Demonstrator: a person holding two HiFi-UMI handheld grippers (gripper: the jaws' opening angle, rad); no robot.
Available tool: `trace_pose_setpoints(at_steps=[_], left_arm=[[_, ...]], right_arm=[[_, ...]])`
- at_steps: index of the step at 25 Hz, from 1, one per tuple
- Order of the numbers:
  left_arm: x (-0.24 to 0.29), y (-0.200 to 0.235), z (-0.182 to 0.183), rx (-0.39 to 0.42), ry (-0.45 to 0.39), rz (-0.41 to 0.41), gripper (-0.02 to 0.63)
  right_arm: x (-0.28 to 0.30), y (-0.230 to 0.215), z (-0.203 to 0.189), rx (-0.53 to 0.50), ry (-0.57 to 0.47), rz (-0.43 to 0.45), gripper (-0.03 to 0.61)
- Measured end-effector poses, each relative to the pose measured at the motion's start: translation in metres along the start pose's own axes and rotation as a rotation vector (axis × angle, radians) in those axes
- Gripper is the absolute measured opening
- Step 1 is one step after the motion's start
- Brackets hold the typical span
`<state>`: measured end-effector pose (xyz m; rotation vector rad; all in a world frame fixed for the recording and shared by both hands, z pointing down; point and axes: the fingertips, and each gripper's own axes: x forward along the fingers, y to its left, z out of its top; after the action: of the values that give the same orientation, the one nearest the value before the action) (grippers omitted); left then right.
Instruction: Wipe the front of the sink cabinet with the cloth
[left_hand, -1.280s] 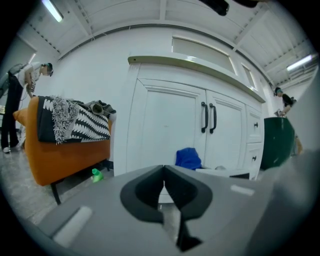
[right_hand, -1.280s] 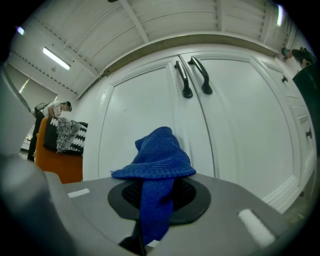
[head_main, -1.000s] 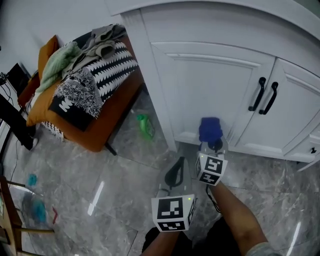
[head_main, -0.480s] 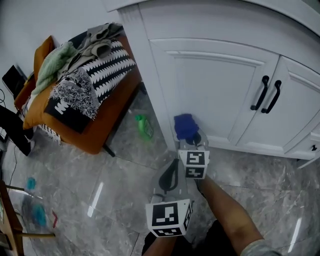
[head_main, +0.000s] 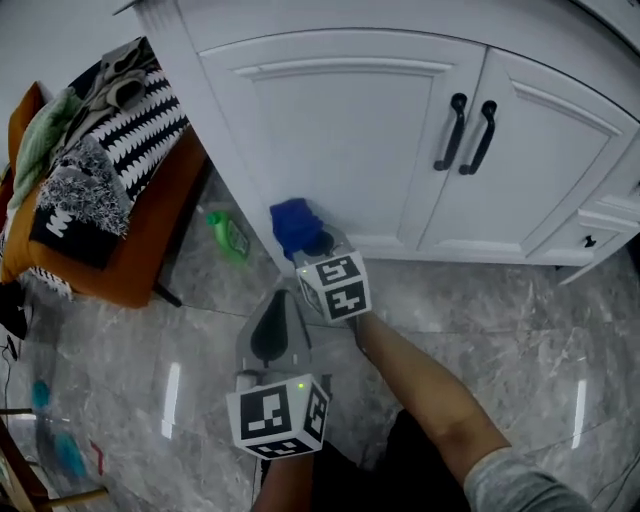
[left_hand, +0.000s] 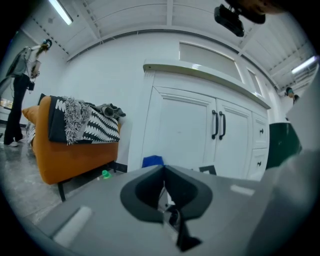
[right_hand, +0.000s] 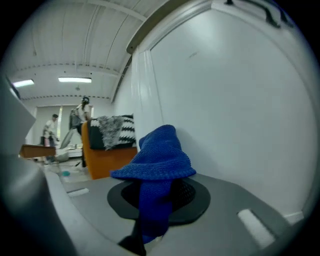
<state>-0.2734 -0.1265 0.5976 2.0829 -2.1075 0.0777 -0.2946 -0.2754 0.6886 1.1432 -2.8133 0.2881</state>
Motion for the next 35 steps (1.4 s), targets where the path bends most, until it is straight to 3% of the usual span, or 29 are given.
trace_pose_setpoints(at_steps=[3,7,11,16,22,28,31,35], left_arm=[[0.005,-0.013,-0.005,-0.002,0.009,-0.017,0.011],[0.018,-0.028,-0.004,-0.002,0.011,-0.047,0.011],[0.034,-0.059,-0.002,0.035,-0.009,-0.084,0.011],[0.046,-0.113,-0.011,0.102,-0.007,-0.166,0.011],[0.053,-0.154,-0.030,0.159,0.046,-0.211,0.011],[0.044,-0.172,-0.040,0.224,0.145,-0.218,0.011],[0.032,-0.180,-0.014,0.276,0.189,-0.254,0.011],[0.006,-0.188,0.068,0.323,0.170,-0.312,0.011]], right_arm=[[-0.020,0.006,-0.008,-0.052,0.071,0.110,0.074],[-0.068,-0.011,0.015,-0.054,0.041,0.124,0.075],[-0.127,-0.043,0.047,-0.117,-0.011,0.109,0.077],[-0.227,-0.100,0.063,-0.123,-0.084,0.026,0.077],[-0.320,-0.153,0.070,-0.124,-0.062,-0.101,0.077],[-0.365,-0.173,0.094,-0.119,-0.020,-0.189,0.077],[-0.394,-0.179,0.115,-0.108,0.025,-0.233,0.077],[-0.432,-0.187,0.161,-0.059,0.109,-0.277,0.077]])
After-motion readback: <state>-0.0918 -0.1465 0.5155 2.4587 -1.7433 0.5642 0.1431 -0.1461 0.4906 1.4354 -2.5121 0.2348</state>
